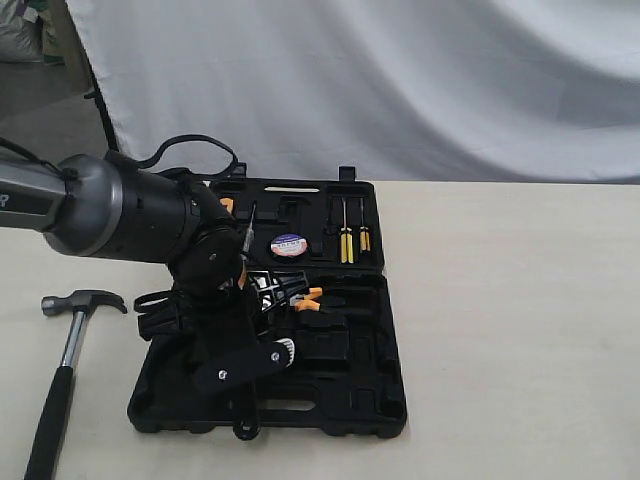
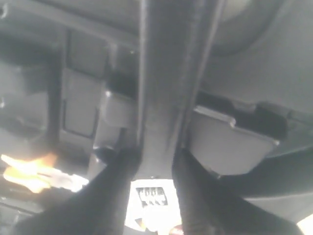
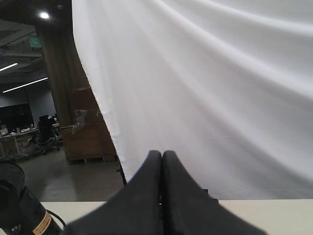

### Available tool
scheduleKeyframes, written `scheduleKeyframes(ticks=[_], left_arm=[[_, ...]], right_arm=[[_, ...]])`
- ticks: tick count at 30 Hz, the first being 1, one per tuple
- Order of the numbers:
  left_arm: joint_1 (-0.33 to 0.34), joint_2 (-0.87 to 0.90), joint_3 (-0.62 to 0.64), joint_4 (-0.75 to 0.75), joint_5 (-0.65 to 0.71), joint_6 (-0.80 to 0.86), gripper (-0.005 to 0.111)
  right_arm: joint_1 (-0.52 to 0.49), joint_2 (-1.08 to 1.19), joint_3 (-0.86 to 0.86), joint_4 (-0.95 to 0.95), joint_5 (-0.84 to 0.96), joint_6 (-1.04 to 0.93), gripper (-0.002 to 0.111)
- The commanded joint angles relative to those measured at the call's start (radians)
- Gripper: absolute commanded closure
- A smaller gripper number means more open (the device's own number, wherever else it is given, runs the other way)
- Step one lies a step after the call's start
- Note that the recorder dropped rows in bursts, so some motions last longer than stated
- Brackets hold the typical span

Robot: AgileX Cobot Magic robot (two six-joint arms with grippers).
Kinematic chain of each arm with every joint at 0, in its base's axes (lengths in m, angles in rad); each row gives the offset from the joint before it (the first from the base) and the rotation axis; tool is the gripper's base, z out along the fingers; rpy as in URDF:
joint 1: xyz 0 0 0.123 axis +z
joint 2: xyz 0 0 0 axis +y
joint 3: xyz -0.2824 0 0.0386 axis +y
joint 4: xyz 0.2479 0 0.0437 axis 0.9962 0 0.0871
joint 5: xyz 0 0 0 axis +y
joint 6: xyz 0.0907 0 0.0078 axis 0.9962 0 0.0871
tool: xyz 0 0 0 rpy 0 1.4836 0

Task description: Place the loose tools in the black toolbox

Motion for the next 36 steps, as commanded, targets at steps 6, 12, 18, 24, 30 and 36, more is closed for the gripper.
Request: scheduleKeyframes(ticks=[6, 12, 18, 24, 30, 36], left_arm=[[-0.009, -0.005, 0.004, -0.004, -0.013, -0.195, 0.107], [-0.009, -0.046, 0.000, -0.004, -0.016, -0.358, 0.107], [-0.009, -0.082, 0.000, -0.004, -0.014, -0.528, 0.107], [-0.009, -0.097, 0.000, -0.004, -0.037, -0.891, 0.107], [-0.009, -0.097, -0.002, -0.004, -0.055, -1.165, 0.107], [-0.009, -0.097, -0.002, -0.004, -0.031, -1.234, 0.107]], right_arm=[[-0.003, -0.007, 0.003, -0.013, 0.000, -0.005, 0.108], [-0.003, -0.007, 0.003, -0.013, 0.000, -0.005, 0.108], [-0.003, -0.007, 0.003, -0.013, 0.000, -0.005, 0.108], [-0.003, -0.007, 0.003, -0.013, 0.000, -0.002, 0.108], [-0.003, -0.007, 0.003, -0.013, 0.000, -0.002, 0.108], [-0.003, -0.007, 0.003, -0.013, 0.000, -0.002, 0.108]])
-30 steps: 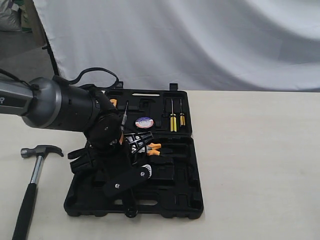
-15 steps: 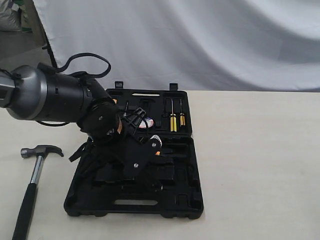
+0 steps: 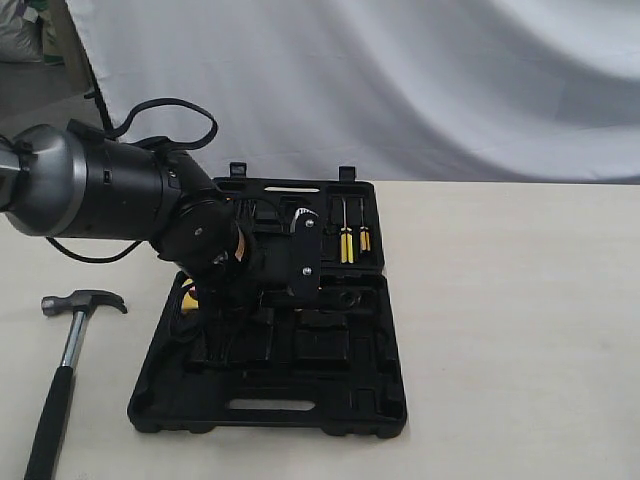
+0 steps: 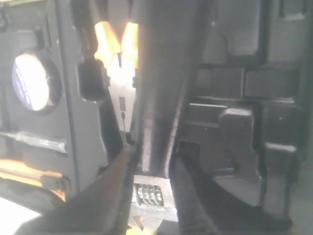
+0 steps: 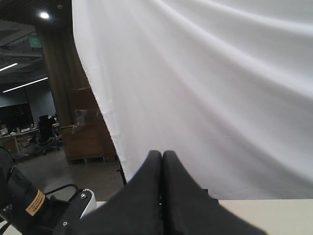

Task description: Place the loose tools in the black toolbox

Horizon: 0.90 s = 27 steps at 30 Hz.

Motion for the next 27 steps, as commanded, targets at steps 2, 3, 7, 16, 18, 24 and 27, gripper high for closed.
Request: scheduleKeyframes(ticks=[2, 3, 7, 16, 18, 24, 27], left_arm=[[-0.009, -0.015, -0.002, -0.004, 0.015, -0.056, 0.107], [-0.009, -0.015, -0.002, -0.002, 0.015, -0.056, 0.107], [-0.009, -0.015, -0.002, 0.061, 0.046, -0.083, 0.107], [-0.009, 0.004, -0.002, 0.049, 0.018, -0.099, 0.107], [-0.009, 0.019, -0.002, 0.044, 0.009, -0.099, 0.107], [-0.038, 0.046, -0.051, -0.010, 0.041, -0.093, 0.107], [-0.048, 0.058, -0.089, -0.048, 0.080, -0.088, 0.107]], right_arm=[[-0.003, -0.007, 0.003, -0.013, 0.000, -0.002, 0.108], [-0.003, -0.007, 0.003, -0.013, 0.000, -0.002, 0.108], [-0.003, -0.007, 0.003, -0.013, 0.000, -0.002, 0.108], [-0.003, -0.007, 0.003, -0.013, 0.000, -0.002, 0.108], [-0.003, -0.007, 0.003, -0.013, 0.000, -0.002, 0.108], [-0.003, -0.007, 0.003, -0.013, 0.000, -0.002, 0.108], [-0.003, -0.007, 0.003, -0.013, 0.000, -0.002, 0.108]])
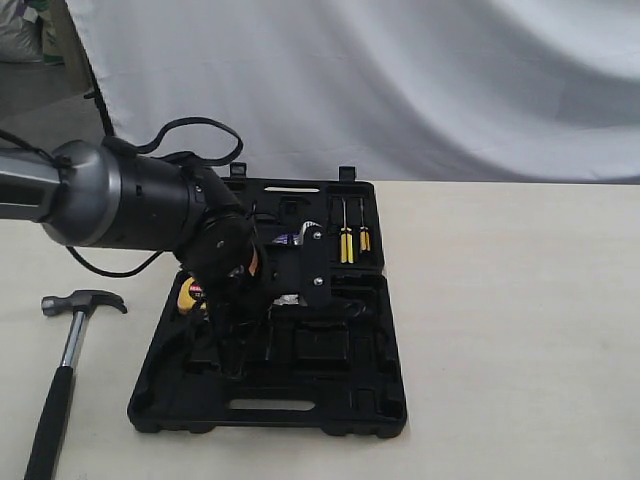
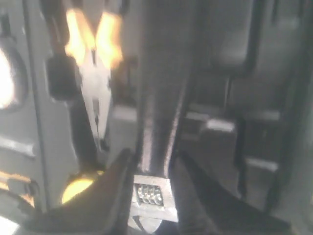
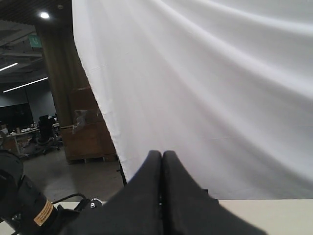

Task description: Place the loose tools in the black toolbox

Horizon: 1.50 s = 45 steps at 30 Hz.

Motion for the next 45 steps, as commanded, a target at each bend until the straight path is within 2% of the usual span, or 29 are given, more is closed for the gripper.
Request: scheduleKeyframes(ticks=[1, 12, 37, 43, 45], left_arm=[[-0.018, 0.013, -0.057, -0.061, 0.037, -0.001, 0.107], [-0.018, 0.069, -0.059, -0.056, 0.045, 0.009, 0.107], [-0.018, 0.038, -0.059, -0.056, -0.011, 0.002, 0.107], [-0.018, -0.024, -0.059, -0.095, -0.021, -0.006, 0.107], [-0.018, -0.029, -0.059, -0.167, -0.032, -0.004, 0.107]], right_arm=[[-0.003, -0.007, 0.003, -0.013, 0.000, -0.002, 0.108], [-0.003, -0.007, 0.003, -0.013, -0.004, -0.002, 0.108], [-0.003, -0.007, 0.003, -0.013, -0.004, -0.002, 0.108], [-0.003, -0.007, 0.003, -0.013, -0.004, -0.002, 0.108], [-0.003, -0.007, 0.003, -0.013, -0.004, -0.002, 0.108]])
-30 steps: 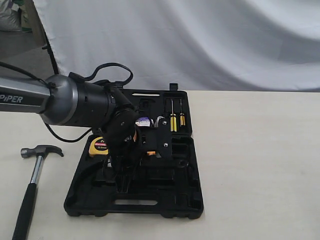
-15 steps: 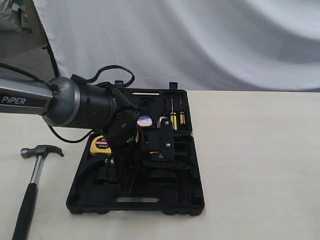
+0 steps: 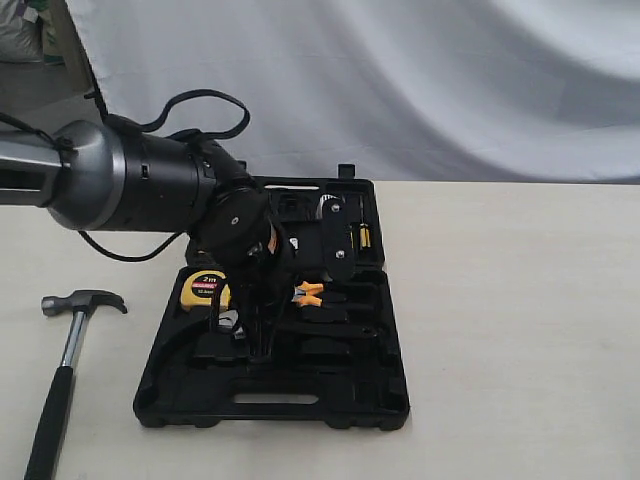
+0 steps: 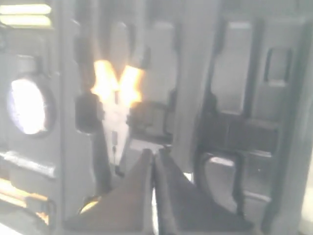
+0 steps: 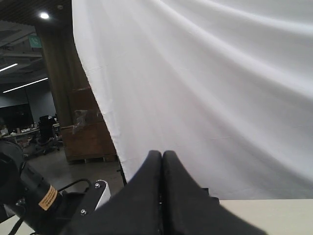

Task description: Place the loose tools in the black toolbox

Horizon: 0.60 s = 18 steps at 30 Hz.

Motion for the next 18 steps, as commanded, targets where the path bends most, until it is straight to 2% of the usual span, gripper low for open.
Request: scheduleKeyframes(ticks=[1, 7, 18], left_arm=[[-0.004, -0.020, -0.006, -0.116, -0.027, 0.001, 0.107], [-0.004, 0.009, -0.006, -0.211, -0.039, 0.067, 0.107], [-0.004, 0.108, -0.006, -0.216, -0.081, 0.079, 0.107]], right_arm=[[-0.003, -0.007, 0.003, -0.013, -0.006, -0.004, 0.108], [-0.003, -0.007, 0.003, -0.013, -0.006, -0.004, 0.108], [-0.003, -0.007, 0.003, -0.013, -0.003, -0.004, 0.108]])
